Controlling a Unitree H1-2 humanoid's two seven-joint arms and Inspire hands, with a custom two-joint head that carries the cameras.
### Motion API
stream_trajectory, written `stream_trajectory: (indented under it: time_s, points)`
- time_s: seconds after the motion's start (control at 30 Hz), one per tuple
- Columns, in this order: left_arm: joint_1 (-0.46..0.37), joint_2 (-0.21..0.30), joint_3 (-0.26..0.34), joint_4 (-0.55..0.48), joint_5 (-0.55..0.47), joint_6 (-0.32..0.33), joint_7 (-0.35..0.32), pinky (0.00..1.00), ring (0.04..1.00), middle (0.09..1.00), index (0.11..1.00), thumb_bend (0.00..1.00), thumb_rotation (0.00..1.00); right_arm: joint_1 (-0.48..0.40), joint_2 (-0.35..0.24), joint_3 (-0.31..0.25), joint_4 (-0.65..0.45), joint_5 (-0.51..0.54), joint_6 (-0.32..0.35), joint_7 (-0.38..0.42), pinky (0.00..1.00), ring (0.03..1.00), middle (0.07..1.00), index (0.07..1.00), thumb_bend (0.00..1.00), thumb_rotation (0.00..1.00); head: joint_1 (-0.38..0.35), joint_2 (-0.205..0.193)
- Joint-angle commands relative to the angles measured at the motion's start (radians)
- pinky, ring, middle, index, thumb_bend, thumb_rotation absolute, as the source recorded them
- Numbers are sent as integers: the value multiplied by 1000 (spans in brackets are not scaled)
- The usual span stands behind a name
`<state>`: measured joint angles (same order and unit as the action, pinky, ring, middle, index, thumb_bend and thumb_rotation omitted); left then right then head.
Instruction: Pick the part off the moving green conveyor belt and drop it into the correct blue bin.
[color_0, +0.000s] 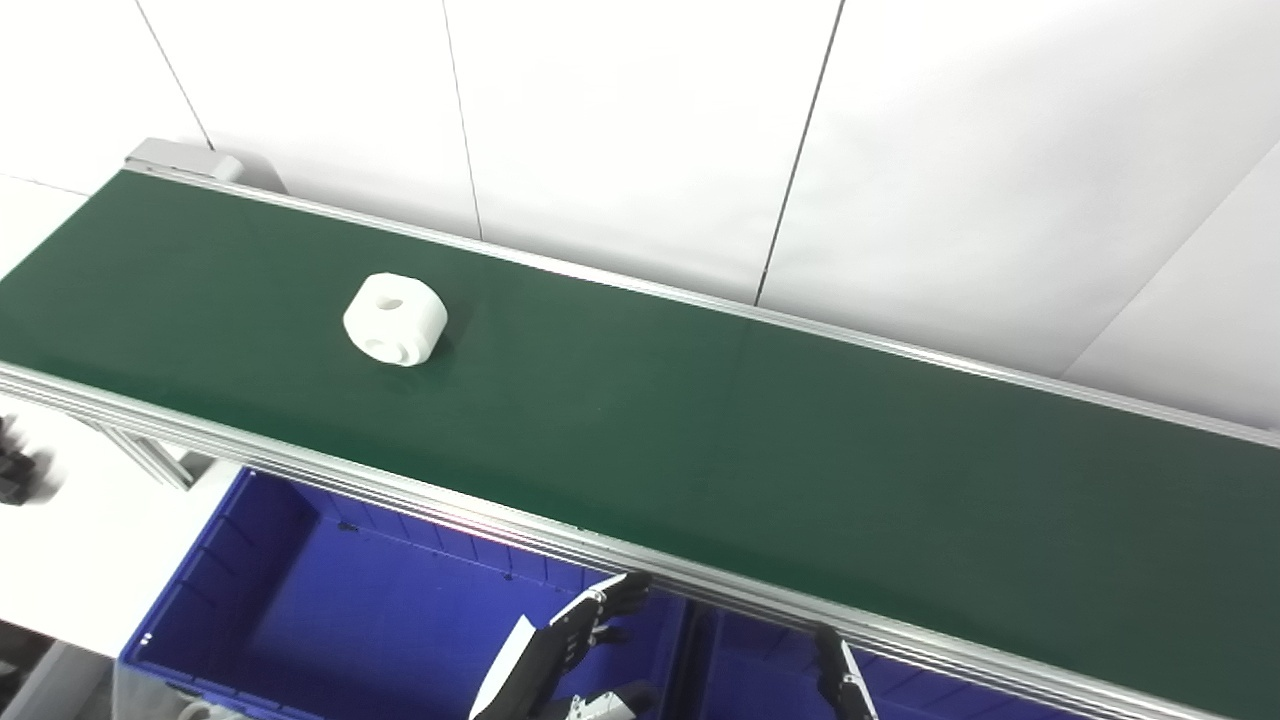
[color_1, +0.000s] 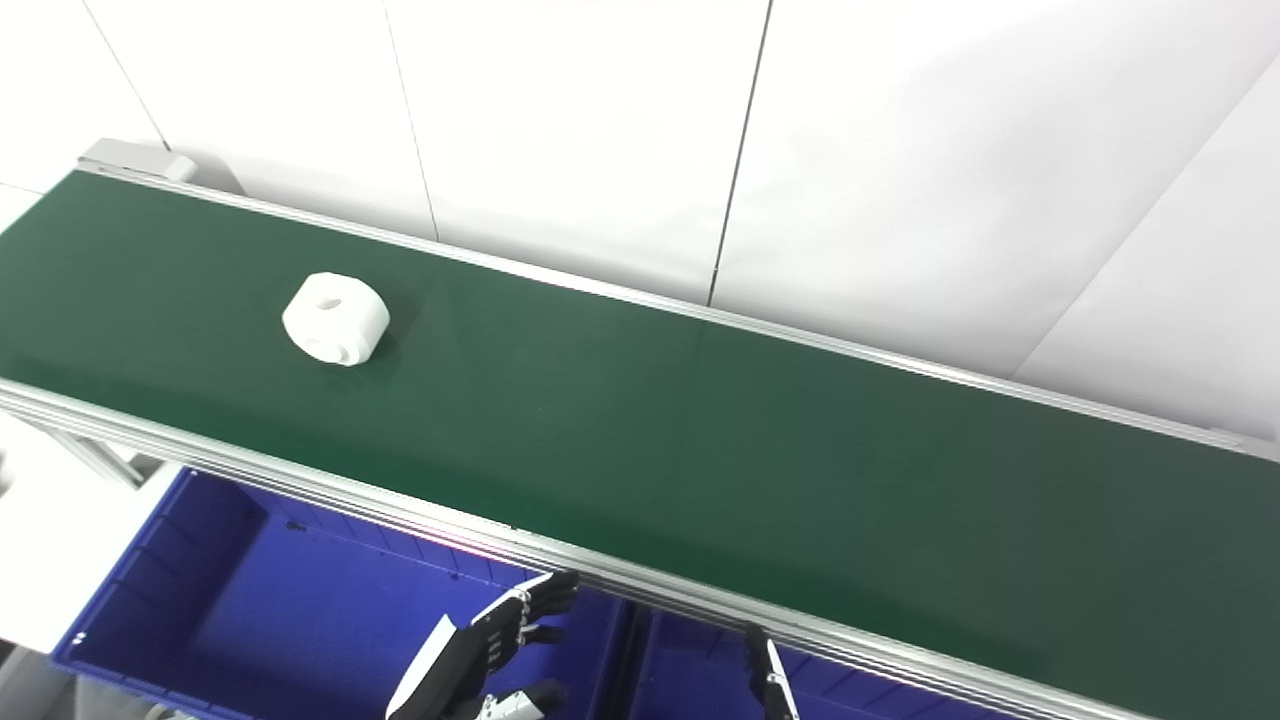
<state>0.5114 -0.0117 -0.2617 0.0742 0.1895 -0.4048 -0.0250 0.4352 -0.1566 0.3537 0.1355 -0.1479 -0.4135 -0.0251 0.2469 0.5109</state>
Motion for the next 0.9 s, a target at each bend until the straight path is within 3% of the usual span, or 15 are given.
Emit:
stream_trajectory:
  time_s: [0.0, 0.37, 0.5, 0.67, 0.87]
  points:
    - [-3, -6, -9, -8, 18, -48, 13, 741, 841, 845, 828, 747, 649, -6, -6, 9, -11, 6, -56, -18, 937, 966, 1000, 989, 920, 1000, 9, -8]
    - [-13, -7, -24, -23, 39, -50, 8, 734, 840, 839, 820, 767, 654, -8, -10, 6, -15, 43, -56, -9, 993, 988, 1000, 1000, 930, 1000, 27, -5]
    - [-19, 17, -57, -37, 19, -65, 8, 731, 838, 839, 815, 788, 636, -9, -11, 5, -17, 52, -56, -1, 1000, 994, 1000, 1000, 925, 1000, 41, -9]
    - [-8, 62, -95, -115, 3, -65, 15, 717, 825, 832, 805, 810, 647, -12, -2, 5, -13, 66, -56, 11, 1000, 994, 1000, 1000, 926, 1000, 44, -4]
    - [-2, 92, -139, -252, -20, -65, 28, 695, 807, 824, 797, 811, 591, -6, -5, 5, -31, 54, -56, 16, 999, 986, 1000, 1000, 911, 1000, 35, 13]
